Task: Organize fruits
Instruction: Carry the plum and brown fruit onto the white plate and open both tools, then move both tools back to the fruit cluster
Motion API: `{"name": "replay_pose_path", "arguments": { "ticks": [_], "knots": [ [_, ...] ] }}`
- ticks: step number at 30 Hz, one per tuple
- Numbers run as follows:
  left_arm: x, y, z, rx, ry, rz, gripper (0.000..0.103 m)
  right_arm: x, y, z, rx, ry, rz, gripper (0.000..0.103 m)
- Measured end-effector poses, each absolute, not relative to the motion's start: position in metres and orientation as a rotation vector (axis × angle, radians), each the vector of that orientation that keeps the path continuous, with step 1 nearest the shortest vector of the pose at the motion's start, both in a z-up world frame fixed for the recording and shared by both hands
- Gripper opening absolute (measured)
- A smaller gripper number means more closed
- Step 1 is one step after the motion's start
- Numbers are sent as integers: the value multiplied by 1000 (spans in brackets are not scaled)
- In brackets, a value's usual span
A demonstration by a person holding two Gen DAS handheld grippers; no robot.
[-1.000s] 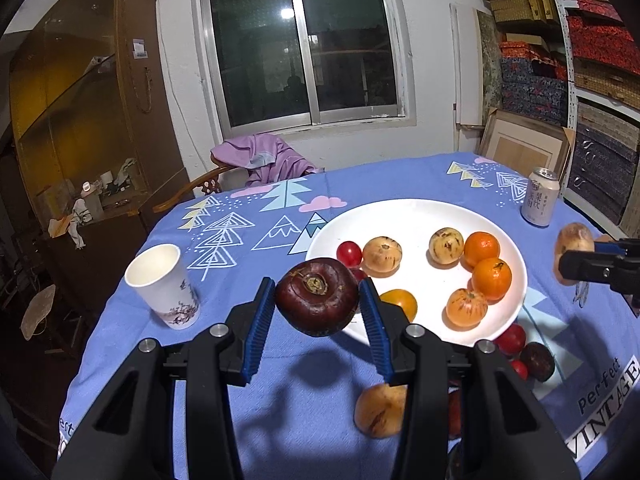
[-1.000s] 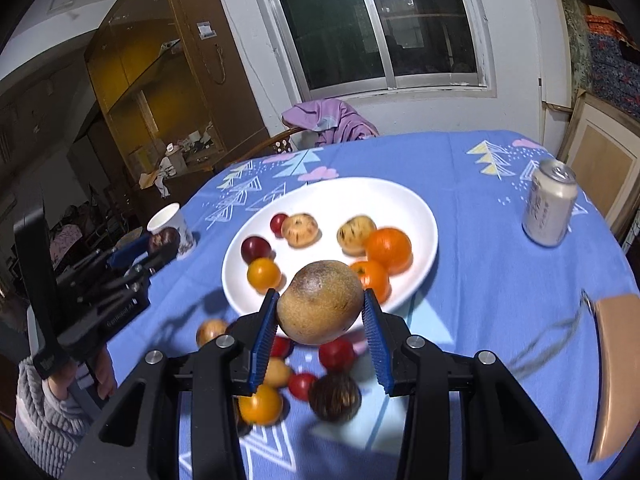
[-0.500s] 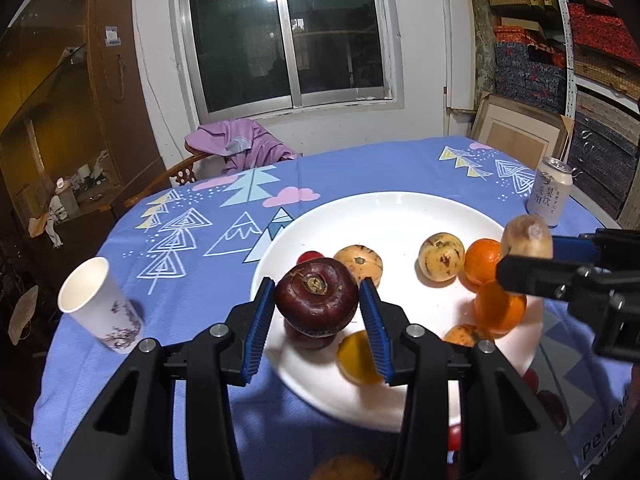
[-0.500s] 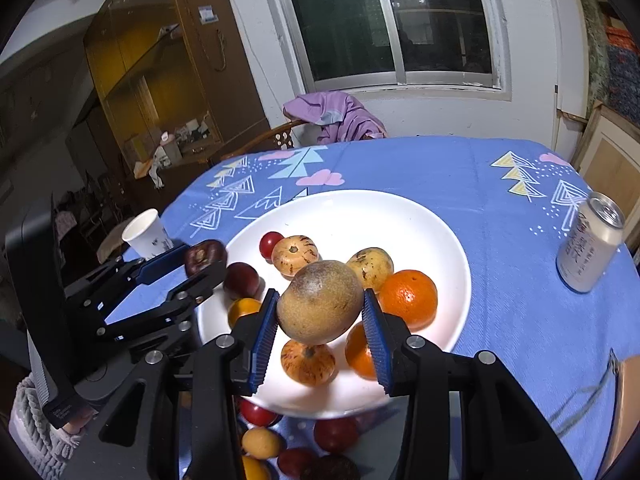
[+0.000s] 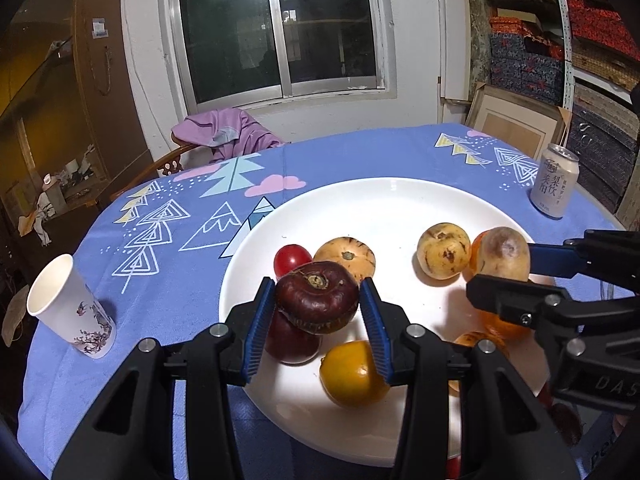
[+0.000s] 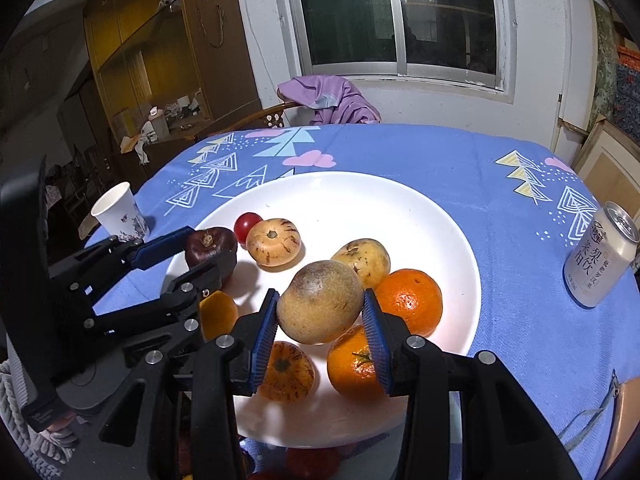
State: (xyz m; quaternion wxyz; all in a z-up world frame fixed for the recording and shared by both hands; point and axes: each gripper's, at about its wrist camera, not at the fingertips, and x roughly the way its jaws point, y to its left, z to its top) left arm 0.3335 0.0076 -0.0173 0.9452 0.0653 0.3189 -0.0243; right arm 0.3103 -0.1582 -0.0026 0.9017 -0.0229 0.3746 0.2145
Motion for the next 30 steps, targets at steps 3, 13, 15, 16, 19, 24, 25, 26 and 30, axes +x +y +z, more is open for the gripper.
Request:
{"name": "replay_pose_path", "arguments": {
  "ticks": [3,13,15,16,19,24,25,26,30],
  "knots": [
    [336,9,-20,121,662,-58,52,312,-157,-6,-49,792,446,43],
    [328,12,-12,122,626,-30,66,307,-161,3,-40,762,443,54],
    [326,12,-9,123,619,-28,66,306,-163,5,-34,755,442,55],
    [325,12,-8,125,614,-27,66,306,-164,6,-32,753,441,55],
    [320,11,-4,136,600,-16,68,303,-166,10,-21,749,441,55],
    [308,9,4,156,576,-5,68,291,-169,19,-12,732,451,55],
    [305,9,6,160,571,-3,68,287,-170,21,-10,727,454,55],
    [302,8,9,166,563,-1,68,283,-171,24,-7,721,456,55],
    [286,7,18,174,543,4,68,265,-179,31,16,700,462,56]
  ]
}}
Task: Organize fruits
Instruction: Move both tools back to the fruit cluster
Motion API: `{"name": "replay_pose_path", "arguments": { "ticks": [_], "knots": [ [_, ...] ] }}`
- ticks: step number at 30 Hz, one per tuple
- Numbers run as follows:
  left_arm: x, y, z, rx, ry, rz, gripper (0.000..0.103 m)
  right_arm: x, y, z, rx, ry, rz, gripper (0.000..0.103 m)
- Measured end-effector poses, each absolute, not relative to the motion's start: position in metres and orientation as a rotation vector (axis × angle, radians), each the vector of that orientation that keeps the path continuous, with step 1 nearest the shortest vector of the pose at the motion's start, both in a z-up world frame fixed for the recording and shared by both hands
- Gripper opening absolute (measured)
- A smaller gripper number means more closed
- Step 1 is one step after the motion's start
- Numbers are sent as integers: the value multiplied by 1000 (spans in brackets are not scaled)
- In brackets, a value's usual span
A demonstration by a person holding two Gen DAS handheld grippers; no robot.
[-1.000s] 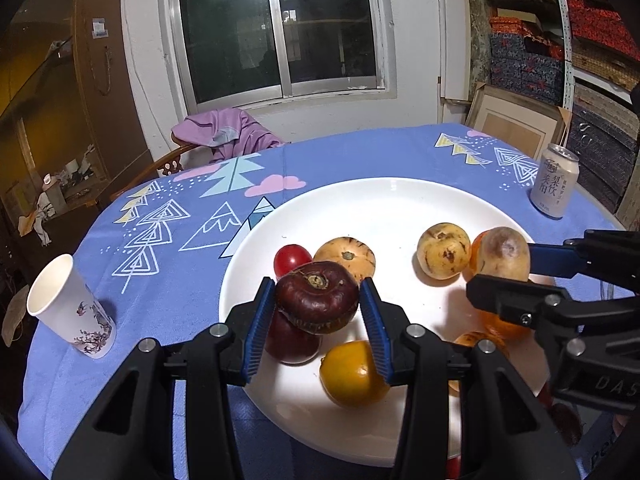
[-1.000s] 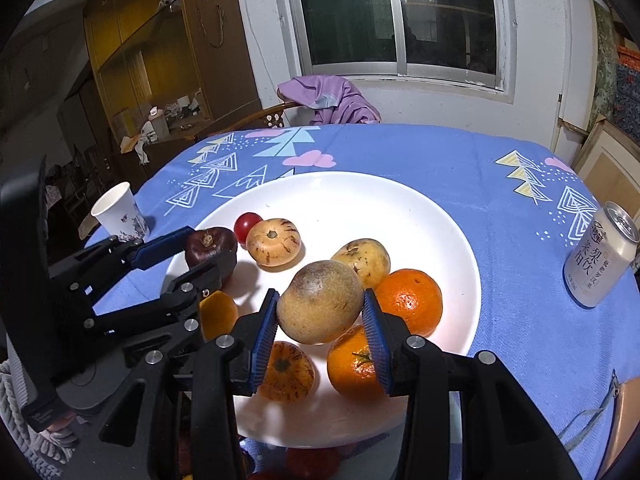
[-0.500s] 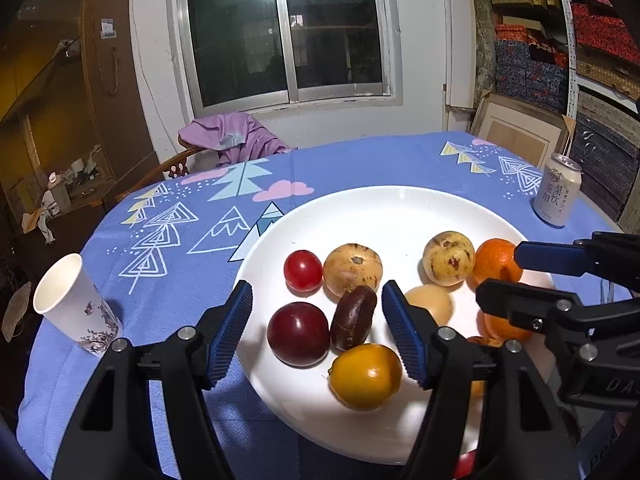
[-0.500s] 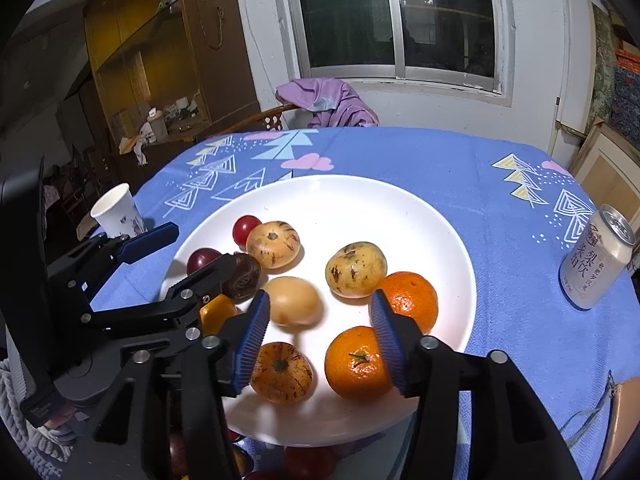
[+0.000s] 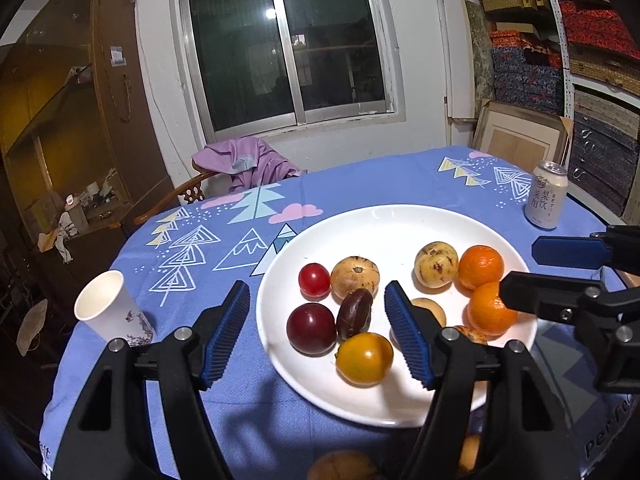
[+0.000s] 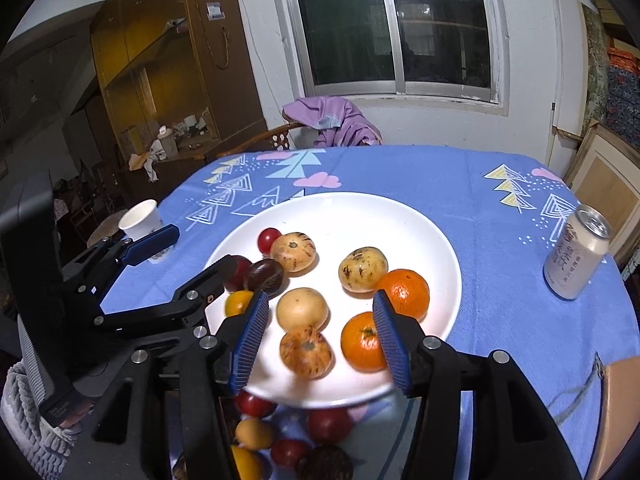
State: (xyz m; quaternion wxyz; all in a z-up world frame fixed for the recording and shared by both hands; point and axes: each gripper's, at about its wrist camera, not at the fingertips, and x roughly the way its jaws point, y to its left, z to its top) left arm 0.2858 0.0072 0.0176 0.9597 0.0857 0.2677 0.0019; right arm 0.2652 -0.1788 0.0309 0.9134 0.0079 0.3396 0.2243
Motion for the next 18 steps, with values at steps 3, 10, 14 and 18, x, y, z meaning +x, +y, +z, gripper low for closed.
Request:
{"name": "replay_pose_path", "arguments": {
  "ticks": [3,10,14,18],
  "knots": [
    [271,10,22,167,535,11,75,251,-184,31,31,693,460,59],
    [233,25,27,131,532,36,75,220,-194,27,82,692,477,60],
    [211,29,26,130,525,47,80,202,-201,19,117,698,484,62],
    [199,29,21,137,535,47,80,189,-203,9,119,719,488,62]
  ]
}}
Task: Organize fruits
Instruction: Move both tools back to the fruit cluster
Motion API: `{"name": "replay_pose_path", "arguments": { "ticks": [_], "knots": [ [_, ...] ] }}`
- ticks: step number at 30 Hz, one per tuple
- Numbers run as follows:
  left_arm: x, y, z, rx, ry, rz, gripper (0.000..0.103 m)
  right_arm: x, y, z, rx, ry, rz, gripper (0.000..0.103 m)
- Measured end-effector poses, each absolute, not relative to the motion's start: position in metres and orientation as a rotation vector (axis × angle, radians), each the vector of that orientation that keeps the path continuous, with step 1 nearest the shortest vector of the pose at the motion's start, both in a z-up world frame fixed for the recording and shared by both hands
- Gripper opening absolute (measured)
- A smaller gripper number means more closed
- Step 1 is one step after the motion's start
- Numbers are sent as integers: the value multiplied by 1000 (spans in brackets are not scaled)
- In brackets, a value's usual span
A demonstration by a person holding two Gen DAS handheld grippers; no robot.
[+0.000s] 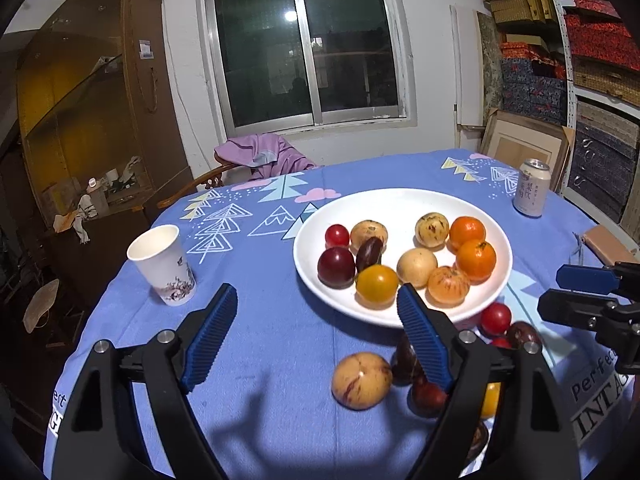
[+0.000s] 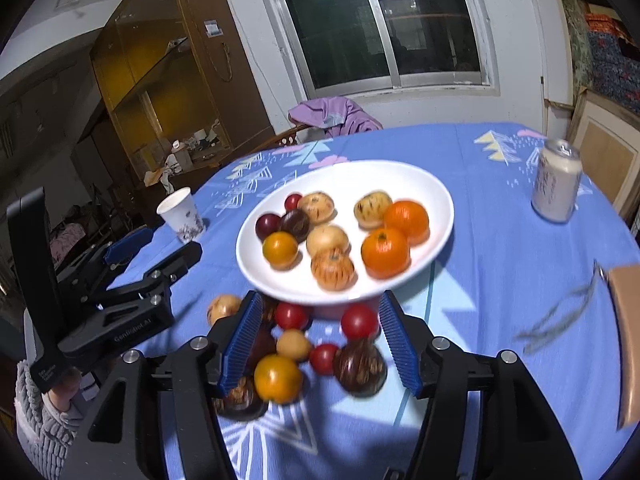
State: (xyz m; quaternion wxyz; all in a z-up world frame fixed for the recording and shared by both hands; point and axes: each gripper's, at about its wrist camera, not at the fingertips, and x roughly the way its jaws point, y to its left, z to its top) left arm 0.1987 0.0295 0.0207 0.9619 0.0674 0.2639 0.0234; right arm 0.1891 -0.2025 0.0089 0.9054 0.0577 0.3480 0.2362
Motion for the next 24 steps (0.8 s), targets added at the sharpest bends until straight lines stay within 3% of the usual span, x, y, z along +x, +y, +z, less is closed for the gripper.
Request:
{"name": "replay_pose_path", "arguments": {
  "ticks": [15,24],
  "knots": [
    [186,32,-4,166,612,38,82,157,-191,-8,65,744,534,63],
    [197,74,-23,-15,773,-70,84,148,-176,-14,15,772,587,63]
  ]
}}
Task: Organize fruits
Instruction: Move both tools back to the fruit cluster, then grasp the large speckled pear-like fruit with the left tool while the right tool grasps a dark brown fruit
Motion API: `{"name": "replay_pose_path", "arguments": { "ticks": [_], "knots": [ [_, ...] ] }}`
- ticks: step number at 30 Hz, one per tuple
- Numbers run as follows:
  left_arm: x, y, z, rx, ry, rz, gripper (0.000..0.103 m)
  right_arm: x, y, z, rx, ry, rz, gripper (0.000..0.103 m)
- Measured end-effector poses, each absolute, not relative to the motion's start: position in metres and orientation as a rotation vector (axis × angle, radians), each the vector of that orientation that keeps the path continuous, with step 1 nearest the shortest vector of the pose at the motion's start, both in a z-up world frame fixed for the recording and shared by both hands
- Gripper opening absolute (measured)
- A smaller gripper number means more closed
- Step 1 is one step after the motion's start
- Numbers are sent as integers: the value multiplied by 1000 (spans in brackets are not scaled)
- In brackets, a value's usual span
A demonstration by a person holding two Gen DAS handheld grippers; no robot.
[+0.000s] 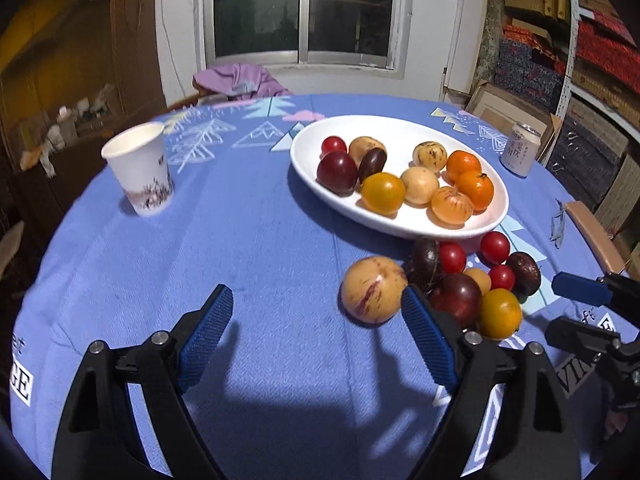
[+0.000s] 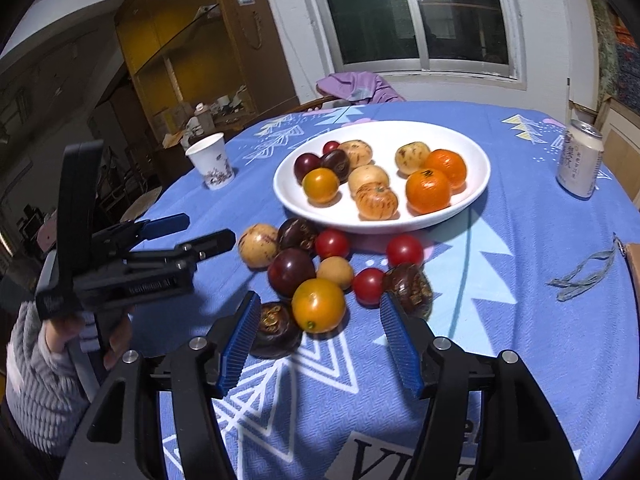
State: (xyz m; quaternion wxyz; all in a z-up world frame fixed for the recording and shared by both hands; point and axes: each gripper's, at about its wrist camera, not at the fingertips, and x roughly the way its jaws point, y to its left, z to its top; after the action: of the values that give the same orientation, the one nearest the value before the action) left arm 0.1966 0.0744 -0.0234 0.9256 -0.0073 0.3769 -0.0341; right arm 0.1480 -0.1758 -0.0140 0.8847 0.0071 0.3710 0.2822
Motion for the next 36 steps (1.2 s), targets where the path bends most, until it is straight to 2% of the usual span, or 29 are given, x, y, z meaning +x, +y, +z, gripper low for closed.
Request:
{"name": "replay_pose_path", "arguments": {
  "ticks": [3,9,17,19,23,30,35,36],
  "knots": [
    [196,72,-29,-12,797,-109,80,142,-167,-17,-14,785,621,63],
    [202,44,-39,125,793,-119,80,132,-146,-27,-90,823,677,63],
    [230,40,-42,103,826,-187,80,137,-135,-40,-91,873,674,63],
    [230,40,-42,107,826,-205,76,138,-133,-42,-88,880,670,64],
    [226,32,-43,150,832,-272,55,138,-128,-44,-96,890,676,64],
    [238,38,-53,111,900,-301,55,141,-117,-46,-111,892,674,63],
    [239,34,-54,129,900,-284,55,148,-108,-47,-131,894,652,52],
    [239,34,-54,126,900,-284,55,148,-108,-47,-135,893,643,47]
  ]
}}
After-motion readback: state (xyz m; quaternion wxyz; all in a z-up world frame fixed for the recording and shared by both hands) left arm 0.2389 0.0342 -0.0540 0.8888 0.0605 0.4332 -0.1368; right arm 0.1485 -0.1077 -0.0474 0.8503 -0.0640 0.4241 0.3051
